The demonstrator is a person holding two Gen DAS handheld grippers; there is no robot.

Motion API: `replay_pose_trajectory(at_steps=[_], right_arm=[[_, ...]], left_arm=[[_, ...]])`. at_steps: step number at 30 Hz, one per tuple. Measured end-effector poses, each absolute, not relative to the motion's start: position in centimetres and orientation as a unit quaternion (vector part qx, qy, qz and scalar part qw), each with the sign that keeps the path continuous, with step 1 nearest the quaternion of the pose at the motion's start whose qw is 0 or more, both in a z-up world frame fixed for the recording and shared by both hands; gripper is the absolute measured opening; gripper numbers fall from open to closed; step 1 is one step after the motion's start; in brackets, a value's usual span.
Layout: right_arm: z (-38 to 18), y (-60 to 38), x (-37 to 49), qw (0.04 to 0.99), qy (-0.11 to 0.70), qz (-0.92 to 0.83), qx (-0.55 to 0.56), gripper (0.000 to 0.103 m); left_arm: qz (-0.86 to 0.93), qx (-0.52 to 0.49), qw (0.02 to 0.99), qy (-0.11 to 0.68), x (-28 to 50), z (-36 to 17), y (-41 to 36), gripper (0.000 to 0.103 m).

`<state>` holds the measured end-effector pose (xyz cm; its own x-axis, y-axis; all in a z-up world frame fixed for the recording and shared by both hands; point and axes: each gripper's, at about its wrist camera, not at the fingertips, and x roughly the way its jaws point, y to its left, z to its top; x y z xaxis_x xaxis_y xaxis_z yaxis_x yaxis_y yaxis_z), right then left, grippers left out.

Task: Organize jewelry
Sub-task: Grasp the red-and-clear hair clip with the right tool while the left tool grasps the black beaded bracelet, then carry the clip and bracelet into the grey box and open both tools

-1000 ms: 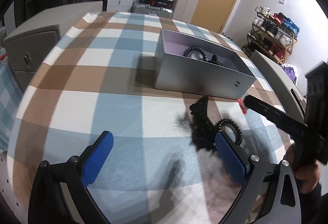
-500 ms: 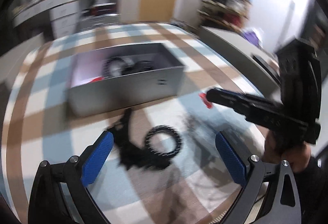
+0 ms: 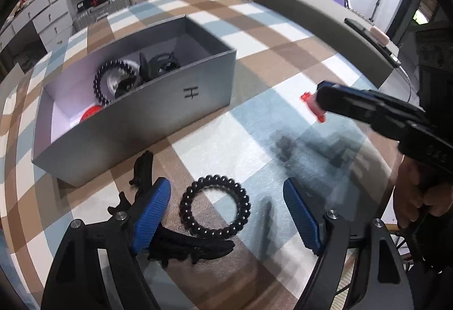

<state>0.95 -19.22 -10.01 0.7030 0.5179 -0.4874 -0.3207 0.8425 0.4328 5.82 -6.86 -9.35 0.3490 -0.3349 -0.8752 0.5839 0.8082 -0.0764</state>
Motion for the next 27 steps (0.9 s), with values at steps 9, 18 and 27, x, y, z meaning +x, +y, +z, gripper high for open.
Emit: replay_pose_trajectory(at_steps=[9, 18, 27], right_arm=[[-10.3, -19.3, 0.9, 0.907, 0.308, 0.239, 0.163, 0.019], [-10.4, -19.1, 0.9, 0.906, 0.307, 0.240, 0.165, 0.019], [-10.1, -18.7, 0.8, 0.907, 0.310, 0.235, 0.159, 0.019]], left_arm=[[-0.270, 0.158, 0.808, 0.499, 5.6, -10.3, -7.2, 0.048], [-0.270, 0.169, 0.808, 0.497, 5.2, -9.7, -7.5, 0.036], [-0.276, 0.114, 0.835, 0.462, 4.7, -7.7, -6.3, 0.034]])
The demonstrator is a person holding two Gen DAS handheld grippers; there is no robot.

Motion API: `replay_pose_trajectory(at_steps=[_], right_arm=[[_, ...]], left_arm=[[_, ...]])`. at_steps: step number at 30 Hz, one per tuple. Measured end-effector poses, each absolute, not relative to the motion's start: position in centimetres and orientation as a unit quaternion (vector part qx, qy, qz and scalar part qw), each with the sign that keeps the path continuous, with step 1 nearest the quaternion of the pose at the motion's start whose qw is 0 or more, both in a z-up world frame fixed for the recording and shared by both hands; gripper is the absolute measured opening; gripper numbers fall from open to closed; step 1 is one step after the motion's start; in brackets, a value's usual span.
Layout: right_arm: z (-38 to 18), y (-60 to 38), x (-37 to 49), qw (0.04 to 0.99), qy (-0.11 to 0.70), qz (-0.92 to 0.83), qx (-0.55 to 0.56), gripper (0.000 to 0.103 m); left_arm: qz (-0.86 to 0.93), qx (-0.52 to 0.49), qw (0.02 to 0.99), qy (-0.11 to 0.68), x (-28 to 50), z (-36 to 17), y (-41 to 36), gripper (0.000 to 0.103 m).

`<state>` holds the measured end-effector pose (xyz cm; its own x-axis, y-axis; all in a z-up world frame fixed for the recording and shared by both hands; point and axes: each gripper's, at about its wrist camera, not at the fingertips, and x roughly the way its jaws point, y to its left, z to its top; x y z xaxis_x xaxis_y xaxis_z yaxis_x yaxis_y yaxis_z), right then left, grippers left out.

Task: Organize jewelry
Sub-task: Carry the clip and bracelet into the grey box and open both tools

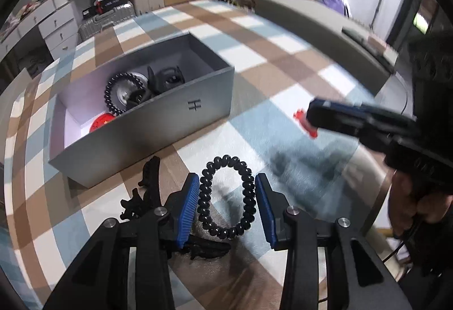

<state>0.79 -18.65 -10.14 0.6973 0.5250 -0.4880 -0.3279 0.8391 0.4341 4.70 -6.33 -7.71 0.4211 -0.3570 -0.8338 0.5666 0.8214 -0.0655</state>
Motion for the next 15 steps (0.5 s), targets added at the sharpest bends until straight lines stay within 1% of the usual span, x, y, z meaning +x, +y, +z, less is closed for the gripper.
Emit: replay_pose_trajectory(at_steps=[15], right_arm=[[-5.9, -14.2, 0.6, 0.917, 0.298, 0.243, 0.106, 0.019]], left_arm=[[-0.258, 0.005, 0.894, 0.365, 3.4, -2.1, -0.5, 0.034]])
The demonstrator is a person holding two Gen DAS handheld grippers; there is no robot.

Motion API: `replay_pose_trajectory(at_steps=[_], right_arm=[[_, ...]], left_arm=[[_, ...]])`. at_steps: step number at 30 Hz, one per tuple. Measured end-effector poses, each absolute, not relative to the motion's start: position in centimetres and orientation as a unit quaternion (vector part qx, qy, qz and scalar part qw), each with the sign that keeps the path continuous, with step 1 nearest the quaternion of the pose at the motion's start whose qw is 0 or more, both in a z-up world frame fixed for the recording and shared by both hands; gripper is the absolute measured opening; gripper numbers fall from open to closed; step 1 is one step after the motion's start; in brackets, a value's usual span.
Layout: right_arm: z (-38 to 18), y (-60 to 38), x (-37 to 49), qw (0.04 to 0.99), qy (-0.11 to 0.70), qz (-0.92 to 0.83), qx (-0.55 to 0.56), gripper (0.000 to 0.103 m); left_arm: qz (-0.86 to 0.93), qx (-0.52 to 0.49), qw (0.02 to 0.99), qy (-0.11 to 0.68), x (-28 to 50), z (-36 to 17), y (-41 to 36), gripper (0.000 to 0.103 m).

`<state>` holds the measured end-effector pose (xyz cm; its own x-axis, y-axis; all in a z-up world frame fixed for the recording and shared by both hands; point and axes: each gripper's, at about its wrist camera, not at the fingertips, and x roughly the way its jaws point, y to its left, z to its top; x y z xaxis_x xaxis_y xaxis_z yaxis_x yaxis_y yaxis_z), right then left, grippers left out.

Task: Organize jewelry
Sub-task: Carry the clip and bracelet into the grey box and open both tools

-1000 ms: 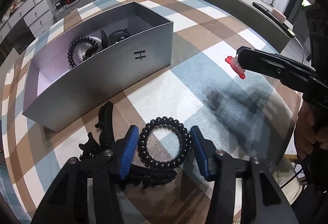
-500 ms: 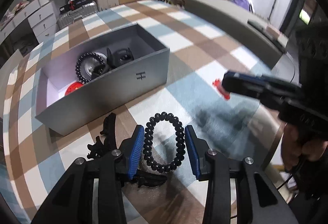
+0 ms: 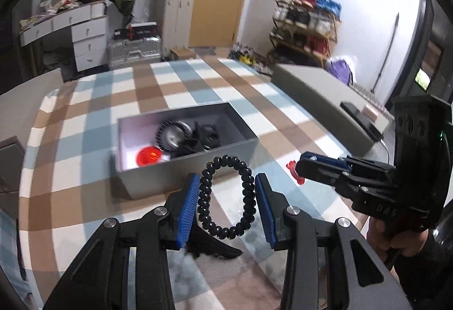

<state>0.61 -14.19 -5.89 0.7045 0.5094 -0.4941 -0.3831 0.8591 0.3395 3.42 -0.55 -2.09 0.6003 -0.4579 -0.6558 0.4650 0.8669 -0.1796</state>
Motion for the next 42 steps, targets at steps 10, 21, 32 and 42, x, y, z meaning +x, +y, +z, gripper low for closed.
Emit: replay_pose_trajectory(at_steps=[10, 21, 32, 42], right_arm=[[-3.3, -10.6, 3.4, 0.914, 0.274, 0.287, 0.090, 0.019], [-3.3, -10.3, 8.3, 0.907, 0.273, 0.304, 0.101, 0.019], [-5.1, -10.2, 11.8, 0.900, 0.287, 0.312, 0.104, 0.019], [-6.6, -10.2, 13.5, 0.893, 0.301, 0.315, 0.110, 0.020]], left_arm=[[-0.230, -0.035, 0.914, 0.331, 5.3, -1.1, 2.7, 0.034], [-0.215, -0.046, 0.916, 0.336, 8.9, -1.8, 3.0, 0.034], [-0.206, -0.033, 0.906, 0.367, 11.2, -3.6, 1.9, 0.034], [-0.209, -0.030, 0.897, 0.389, 12.3, -4.7, 1.5, 0.035]])
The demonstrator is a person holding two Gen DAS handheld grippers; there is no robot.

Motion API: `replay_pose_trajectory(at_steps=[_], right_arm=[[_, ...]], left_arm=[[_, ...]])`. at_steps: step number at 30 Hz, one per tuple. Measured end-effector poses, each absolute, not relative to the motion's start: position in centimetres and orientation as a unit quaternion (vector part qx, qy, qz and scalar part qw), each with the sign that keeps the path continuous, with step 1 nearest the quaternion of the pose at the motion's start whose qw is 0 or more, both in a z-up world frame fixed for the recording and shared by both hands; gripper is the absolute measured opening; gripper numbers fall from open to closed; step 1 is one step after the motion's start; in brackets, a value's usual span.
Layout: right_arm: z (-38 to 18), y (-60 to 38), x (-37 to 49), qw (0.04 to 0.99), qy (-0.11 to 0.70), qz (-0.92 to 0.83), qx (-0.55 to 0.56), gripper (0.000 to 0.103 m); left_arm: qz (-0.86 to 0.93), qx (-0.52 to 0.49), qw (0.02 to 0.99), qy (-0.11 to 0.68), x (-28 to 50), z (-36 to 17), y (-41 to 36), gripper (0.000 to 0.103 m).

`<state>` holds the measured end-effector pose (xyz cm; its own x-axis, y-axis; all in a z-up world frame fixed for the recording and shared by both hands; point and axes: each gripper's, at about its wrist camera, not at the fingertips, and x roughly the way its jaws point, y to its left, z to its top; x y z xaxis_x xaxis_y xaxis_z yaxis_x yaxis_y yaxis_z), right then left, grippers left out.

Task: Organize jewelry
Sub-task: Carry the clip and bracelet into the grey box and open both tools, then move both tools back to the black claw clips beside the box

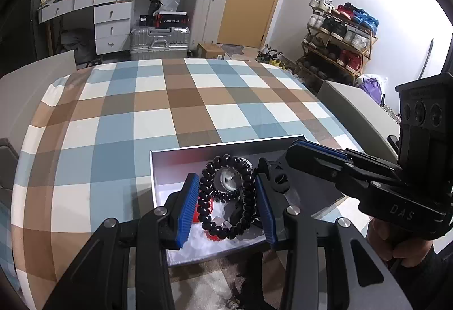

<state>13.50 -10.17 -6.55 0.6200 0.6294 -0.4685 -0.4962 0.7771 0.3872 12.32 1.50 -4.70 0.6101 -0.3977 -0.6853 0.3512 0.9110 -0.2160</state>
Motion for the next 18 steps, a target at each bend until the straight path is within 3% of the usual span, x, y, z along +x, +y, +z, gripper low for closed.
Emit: replay_pose_trajectory(at_steps=[2, 6, 10, 13, 14, 18], right_arm=[[-6.7, -10.1, 13.7, 0.894, 0.303, 0.313, 0.109, 0.021], [-6.9, -10.7, 13.7, 0.895, 0.300, 0.308, 0.120, 0.021], [-7.1, -11.5, 13.5, 0.899, 0.298, 0.293, 0.130, 0.039], [-7.1, -12.2, 13.1, 0.901, 0.298, 0.284, 0.138, 0.042], [-7.1, -12.4, 12.9, 0.902, 0.299, 0.280, 0.140, 0.049], [-6.8, -13.1, 11.9, 0.904, 0.294, 0.274, 0.146, 0.058]], left_arm=[[-0.209, -0.027, 0.895, 0.393, 12.4, -4.8, 1.4, 0.035], [-0.202, -0.025, 0.895, 0.396, 12.7, -4.9, 1.3, 0.046], [-0.199, -0.022, 0.894, 0.401, 12.5, -4.9, 1.2, 0.061], [-0.194, -0.015, 0.898, 0.395, 12.0, -4.6, 1.2, 0.061], [-0.190, -0.014, 0.899, 0.394, 11.8, -4.4, 1.2, 0.061], [-0.185, -0.019, 0.902, 0.389, 11.4, -4.1, 1.5, 0.062]])
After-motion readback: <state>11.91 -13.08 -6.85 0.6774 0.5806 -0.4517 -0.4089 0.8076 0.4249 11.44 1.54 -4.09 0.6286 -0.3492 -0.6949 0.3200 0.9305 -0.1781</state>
